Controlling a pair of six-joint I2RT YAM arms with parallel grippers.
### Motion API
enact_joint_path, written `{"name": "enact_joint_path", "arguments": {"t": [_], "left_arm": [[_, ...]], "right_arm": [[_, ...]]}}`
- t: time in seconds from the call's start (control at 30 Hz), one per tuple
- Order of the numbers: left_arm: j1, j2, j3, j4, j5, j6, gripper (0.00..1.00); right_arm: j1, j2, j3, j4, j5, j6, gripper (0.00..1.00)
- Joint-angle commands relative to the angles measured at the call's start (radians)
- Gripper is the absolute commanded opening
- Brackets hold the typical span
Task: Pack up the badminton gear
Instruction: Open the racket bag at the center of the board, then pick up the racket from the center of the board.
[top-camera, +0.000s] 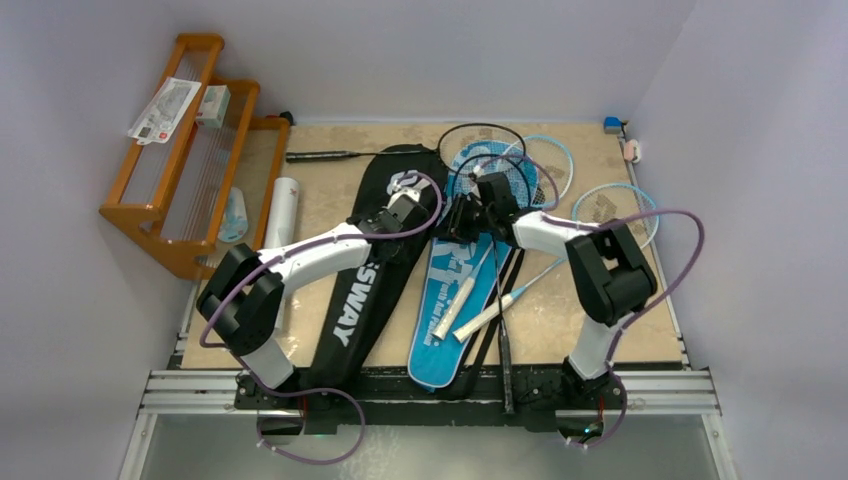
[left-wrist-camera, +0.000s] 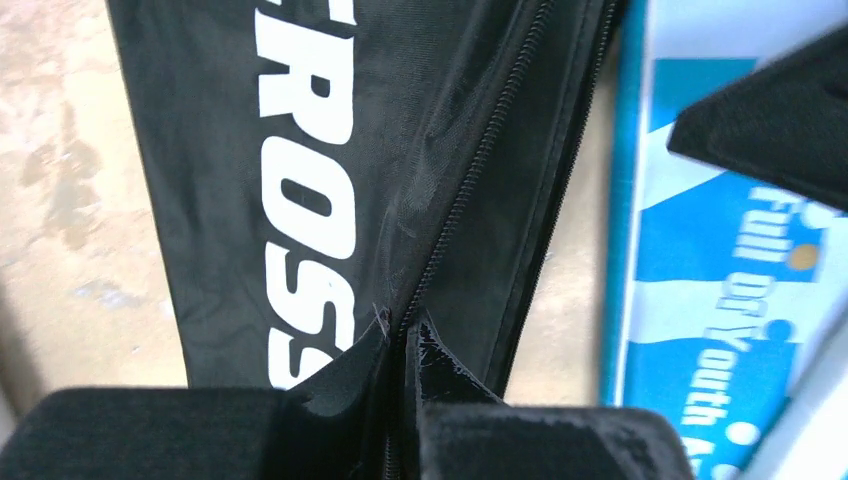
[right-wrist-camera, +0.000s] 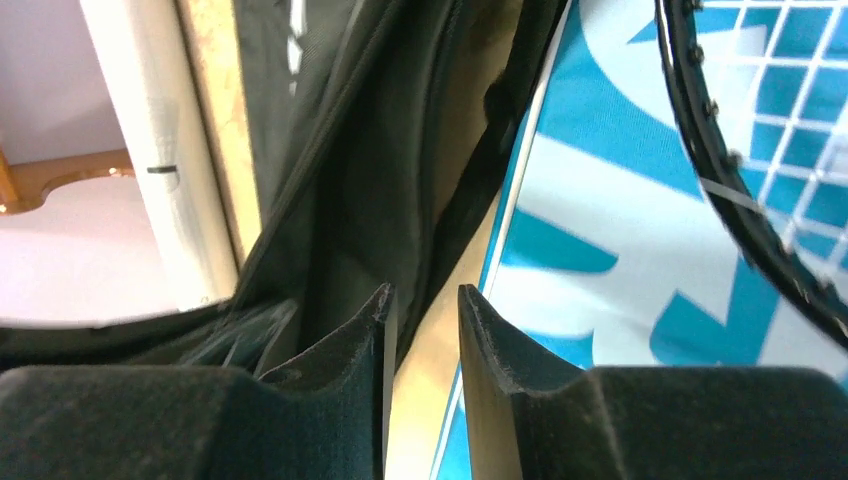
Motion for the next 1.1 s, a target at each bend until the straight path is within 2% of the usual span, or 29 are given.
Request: {"name": "enact_joint_path", "arguments": {"t": [0.0, 0.13, 0.3, 0.37, 0.5, 0.8, 0.93, 1.03, 1.07], "left_arm": [[0.053, -0.034, 0.002, 0.156, 0.207, 0.022, 0.00], [0.074, -0.013, 0.010, 0.202, 0.256, 0.026, 0.00], [0.077, -0.037, -0.004, 0.242, 0.264, 0.028, 0.00], [0.077, -0.050, -0.015, 0.260, 0.274, 0.030, 0.00], [0.077, -0.057, -0.022, 0.278, 0.317, 0.034, 0.00], [0.076, -0.043, -0.052, 0.303, 0.379, 0.021, 0.00], [0.076, -0.053, -0.064, 0.308, 0.370, 0.015, 0.00], [0.076, -0.058, -0.070, 0.315, 0.368, 0.012, 0.00], [0.077, -0.061, -0.071, 0.319, 0.369, 0.010, 0.00]], "right_arm": [[-0.013, -0.171, -0.030, -0.118, 0.030, -0.108, 0.32], [-0.028, -0.315, -0.079, -0.252, 0.141, -0.191, 0.36], [-0.036, -0.438, -0.108, -0.459, 0.394, -0.250, 0.57], [-0.039, -0.460, -0.128, -0.505, 0.482, -0.243, 0.59], [-0.041, -0.457, -0.169, -0.552, 0.510, -0.209, 0.58], [-0.041, -0.401, -0.210, -0.531, 0.486, -0.193, 0.45], [-0.041, -0.365, -0.199, -0.523, 0.460, -0.199, 0.27], [-0.041, -0.375, -0.190, -0.526, 0.470, -0.207, 0.03], [-0.040, -0.386, -0.186, -0.538, 0.474, -0.214, 0.00]]}}
